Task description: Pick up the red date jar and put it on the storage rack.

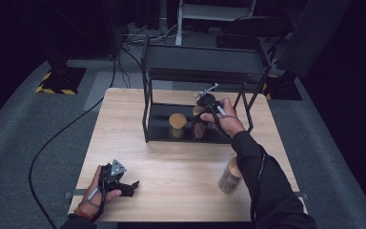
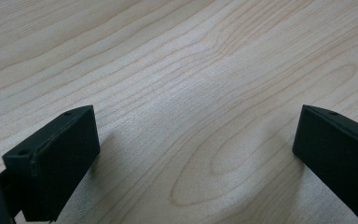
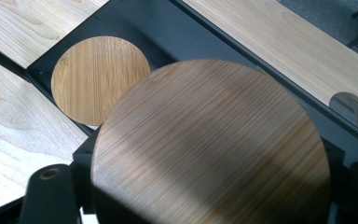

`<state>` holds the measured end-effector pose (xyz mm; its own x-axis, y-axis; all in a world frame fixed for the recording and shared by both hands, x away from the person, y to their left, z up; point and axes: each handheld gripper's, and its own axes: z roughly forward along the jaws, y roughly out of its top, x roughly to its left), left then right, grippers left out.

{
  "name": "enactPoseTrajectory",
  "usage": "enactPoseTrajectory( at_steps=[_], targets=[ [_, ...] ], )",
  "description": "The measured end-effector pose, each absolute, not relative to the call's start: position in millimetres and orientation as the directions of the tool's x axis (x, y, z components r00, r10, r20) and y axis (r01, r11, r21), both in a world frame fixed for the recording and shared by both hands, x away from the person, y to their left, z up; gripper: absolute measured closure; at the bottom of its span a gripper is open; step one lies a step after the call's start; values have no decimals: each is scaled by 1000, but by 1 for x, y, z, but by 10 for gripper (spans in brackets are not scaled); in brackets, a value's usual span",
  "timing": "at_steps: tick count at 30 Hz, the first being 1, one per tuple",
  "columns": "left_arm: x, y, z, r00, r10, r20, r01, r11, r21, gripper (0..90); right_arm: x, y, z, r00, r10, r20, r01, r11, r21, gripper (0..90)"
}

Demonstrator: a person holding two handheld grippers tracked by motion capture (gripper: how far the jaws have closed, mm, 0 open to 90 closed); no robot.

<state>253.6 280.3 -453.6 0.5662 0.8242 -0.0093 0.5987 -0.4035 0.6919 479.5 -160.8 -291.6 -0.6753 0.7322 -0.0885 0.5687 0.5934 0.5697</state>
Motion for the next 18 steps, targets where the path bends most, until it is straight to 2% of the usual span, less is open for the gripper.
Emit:
enactPoseTrajectory(
  at_steps=[13, 18],
  targets=[
    [254, 280, -454, 566, 824, -9, 599, -404, 692, 1, 479, -161, -295, -664, 740, -111, 567, 595, 570, 140],
    [254, 280, -454, 566, 824, -9, 599, -403, 692, 1, 474, -159, -297, -649, 749, -135, 566, 594, 572, 32]
  ],
)
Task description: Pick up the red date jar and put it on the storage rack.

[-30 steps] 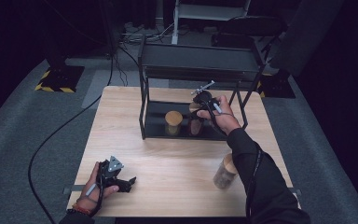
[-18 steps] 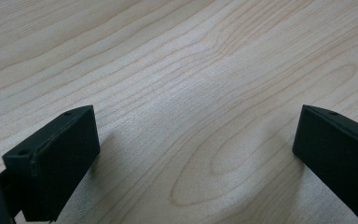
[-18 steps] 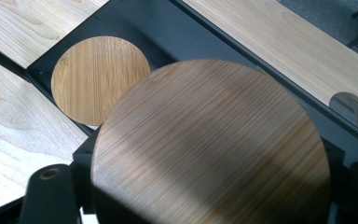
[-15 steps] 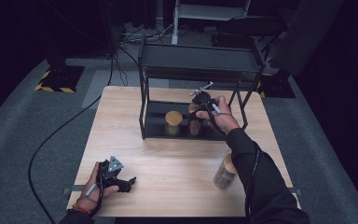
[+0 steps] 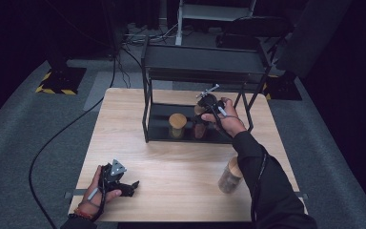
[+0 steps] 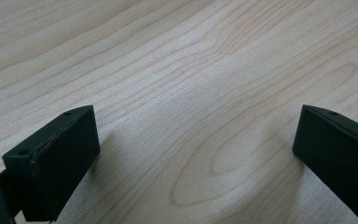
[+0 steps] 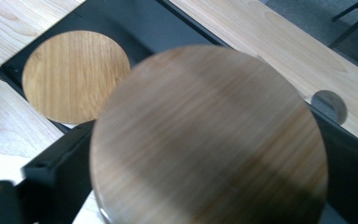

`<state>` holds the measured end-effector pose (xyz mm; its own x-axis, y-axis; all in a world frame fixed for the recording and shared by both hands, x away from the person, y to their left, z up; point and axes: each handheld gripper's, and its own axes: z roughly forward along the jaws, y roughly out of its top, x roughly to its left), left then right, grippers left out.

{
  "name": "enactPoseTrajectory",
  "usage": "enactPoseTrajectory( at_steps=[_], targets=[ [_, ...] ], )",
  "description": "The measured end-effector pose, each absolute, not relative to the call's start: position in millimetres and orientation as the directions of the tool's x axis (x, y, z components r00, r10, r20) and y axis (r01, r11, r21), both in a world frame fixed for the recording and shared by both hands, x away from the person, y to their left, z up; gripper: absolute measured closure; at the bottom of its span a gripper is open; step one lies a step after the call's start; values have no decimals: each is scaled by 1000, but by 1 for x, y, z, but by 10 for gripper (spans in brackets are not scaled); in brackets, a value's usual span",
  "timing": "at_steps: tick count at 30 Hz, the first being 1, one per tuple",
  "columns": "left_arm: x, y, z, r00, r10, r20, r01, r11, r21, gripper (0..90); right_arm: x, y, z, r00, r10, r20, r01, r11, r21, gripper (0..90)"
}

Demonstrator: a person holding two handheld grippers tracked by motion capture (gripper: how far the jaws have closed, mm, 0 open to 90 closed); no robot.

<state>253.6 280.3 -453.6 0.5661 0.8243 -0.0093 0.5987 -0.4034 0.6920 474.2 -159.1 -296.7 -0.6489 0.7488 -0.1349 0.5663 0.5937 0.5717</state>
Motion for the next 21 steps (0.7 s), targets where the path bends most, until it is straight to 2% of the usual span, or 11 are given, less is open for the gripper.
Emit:
enactPoseTrajectory(
  at_steps=[8, 21],
  targets=[
    [254, 280, -454, 566, 824, -9, 599, -404, 692, 1, 471, -154, -297, -654, 741, -152, 566, 613, 551, 36],
    [254, 280, -453, 567, 823, -7, 599, -406, 690, 1, 458, -163, -292, -679, 713, -176, 520, 636, 570, 37]
  ],
)
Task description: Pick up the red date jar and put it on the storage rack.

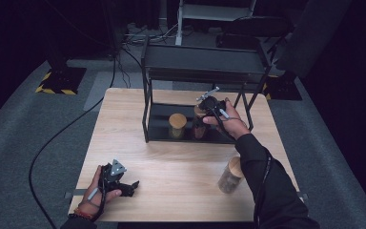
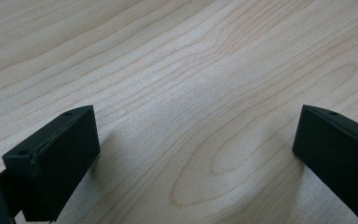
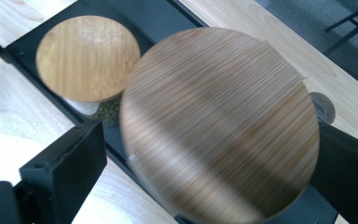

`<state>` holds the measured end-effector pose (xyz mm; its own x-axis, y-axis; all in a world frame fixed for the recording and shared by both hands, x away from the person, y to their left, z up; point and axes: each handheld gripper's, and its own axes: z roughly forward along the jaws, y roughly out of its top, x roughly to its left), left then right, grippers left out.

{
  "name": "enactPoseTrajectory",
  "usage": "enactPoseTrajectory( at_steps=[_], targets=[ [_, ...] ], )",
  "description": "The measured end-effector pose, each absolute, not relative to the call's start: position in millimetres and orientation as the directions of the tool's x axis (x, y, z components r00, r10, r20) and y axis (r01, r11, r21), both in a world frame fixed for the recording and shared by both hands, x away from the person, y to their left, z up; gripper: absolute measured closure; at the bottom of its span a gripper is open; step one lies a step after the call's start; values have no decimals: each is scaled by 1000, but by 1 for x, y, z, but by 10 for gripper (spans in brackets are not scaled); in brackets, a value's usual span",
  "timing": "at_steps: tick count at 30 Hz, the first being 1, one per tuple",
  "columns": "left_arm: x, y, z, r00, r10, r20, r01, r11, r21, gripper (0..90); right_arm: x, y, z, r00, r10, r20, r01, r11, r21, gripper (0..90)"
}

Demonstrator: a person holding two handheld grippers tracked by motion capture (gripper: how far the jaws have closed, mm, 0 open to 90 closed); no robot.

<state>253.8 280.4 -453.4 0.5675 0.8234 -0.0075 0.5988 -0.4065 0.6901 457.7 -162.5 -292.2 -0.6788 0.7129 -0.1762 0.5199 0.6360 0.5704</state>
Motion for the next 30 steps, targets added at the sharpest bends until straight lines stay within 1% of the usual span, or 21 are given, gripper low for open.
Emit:
enactPoseTrajectory(
  at_steps=[15, 30],
  targets=[
    [254, 280, -453, 568, 823, -7, 599, -407, 690, 1, 436, -165, -286, -681, 694, -232, 475, 660, 582, 37],
    [254, 280, -453, 568, 823, -7, 599, -407, 690, 1, 403, -190, -282, -690, 664, -289, 407, 686, 603, 37]
  ],
)
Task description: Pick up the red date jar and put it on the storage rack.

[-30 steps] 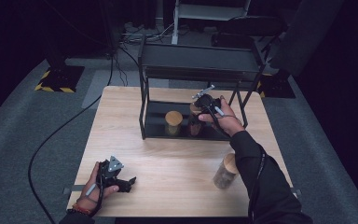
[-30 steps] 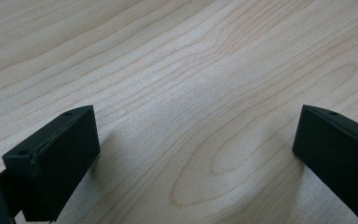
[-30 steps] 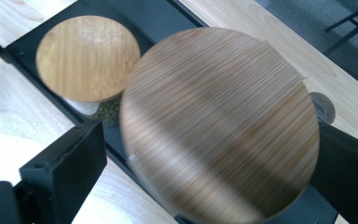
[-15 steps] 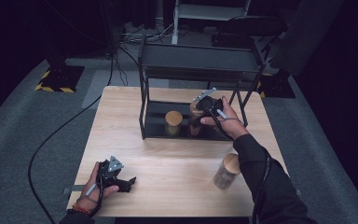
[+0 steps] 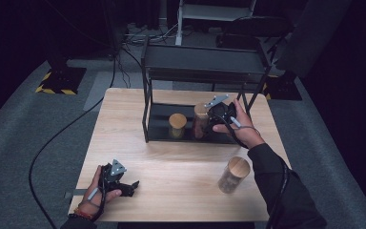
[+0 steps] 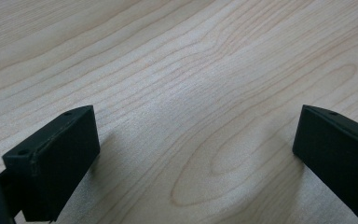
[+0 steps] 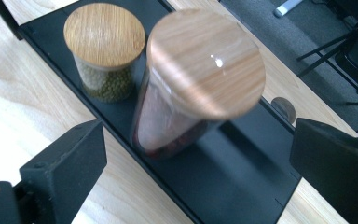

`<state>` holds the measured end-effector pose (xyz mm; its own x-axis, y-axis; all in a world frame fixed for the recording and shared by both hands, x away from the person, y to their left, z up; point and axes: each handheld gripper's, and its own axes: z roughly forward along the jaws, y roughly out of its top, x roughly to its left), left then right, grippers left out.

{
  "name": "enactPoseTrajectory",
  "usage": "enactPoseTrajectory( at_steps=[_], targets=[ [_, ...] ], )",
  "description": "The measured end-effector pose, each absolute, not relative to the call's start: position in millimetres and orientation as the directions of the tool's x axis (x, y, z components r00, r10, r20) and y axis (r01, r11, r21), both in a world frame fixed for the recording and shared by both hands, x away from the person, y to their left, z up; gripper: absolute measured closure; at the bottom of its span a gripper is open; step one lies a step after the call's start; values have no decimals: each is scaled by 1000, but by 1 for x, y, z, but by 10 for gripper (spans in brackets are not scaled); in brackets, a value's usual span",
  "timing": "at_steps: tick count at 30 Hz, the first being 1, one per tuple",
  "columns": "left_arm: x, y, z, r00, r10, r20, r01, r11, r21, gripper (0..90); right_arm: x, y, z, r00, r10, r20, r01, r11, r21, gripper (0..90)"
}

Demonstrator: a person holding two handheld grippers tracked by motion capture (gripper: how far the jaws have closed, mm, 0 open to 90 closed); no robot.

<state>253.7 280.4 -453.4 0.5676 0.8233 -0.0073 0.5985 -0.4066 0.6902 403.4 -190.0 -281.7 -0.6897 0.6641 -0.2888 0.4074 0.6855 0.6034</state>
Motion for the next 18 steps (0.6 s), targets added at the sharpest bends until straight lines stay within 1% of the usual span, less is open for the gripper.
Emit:
enactPoseTrajectory(
  at_steps=[8, 18],
  targets=[
    [254, 280, -453, 568, 823, -7, 599, -407, 690, 1, 388, -206, -284, -682, 661, -312, 385, 688, 615, 37],
    [254, 280, -453, 568, 823, -7, 598, -407, 690, 1, 369, -225, -287, -674, 667, -317, 368, 676, 639, 37]
  ],
)
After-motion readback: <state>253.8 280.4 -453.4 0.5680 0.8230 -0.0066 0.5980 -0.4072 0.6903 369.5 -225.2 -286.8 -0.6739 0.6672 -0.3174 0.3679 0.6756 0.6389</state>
